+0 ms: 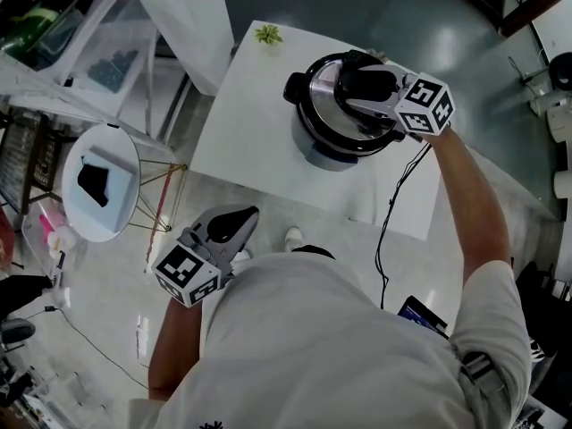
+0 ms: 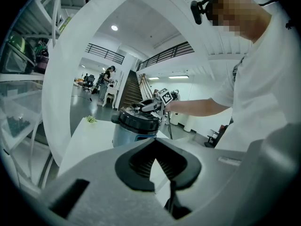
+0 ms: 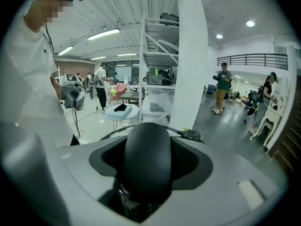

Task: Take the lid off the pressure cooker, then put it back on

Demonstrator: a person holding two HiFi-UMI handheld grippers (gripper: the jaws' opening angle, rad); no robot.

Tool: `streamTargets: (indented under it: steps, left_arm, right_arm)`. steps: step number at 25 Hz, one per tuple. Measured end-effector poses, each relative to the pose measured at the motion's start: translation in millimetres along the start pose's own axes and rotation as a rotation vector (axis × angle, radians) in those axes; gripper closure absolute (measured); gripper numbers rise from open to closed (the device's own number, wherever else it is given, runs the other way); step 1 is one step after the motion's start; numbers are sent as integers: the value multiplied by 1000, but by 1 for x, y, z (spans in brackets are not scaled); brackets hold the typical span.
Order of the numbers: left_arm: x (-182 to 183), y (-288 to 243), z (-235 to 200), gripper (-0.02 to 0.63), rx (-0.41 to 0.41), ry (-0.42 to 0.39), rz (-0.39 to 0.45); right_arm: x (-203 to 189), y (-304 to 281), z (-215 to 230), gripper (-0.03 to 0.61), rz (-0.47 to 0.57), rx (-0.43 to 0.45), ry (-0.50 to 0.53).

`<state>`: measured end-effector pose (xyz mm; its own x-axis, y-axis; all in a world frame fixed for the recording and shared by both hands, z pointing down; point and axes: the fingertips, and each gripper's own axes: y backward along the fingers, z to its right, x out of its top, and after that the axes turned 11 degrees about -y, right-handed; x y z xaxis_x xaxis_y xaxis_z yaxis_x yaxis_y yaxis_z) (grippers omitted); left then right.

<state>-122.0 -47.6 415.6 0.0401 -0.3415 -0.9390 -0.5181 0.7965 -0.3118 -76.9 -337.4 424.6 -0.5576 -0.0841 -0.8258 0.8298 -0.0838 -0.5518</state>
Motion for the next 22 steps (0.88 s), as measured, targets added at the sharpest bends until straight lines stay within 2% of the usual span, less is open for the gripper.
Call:
streamTargets:
  steps: [12,22]
  left_arm:
    - [3,-8,4,607,-47,-14,-15]
    - [6,-12,18,607,-114,-36,-27]
  right_arm:
    - [0,0,0,284,3,-11,0]
    - [-15,28,6,253,32,-122,-59]
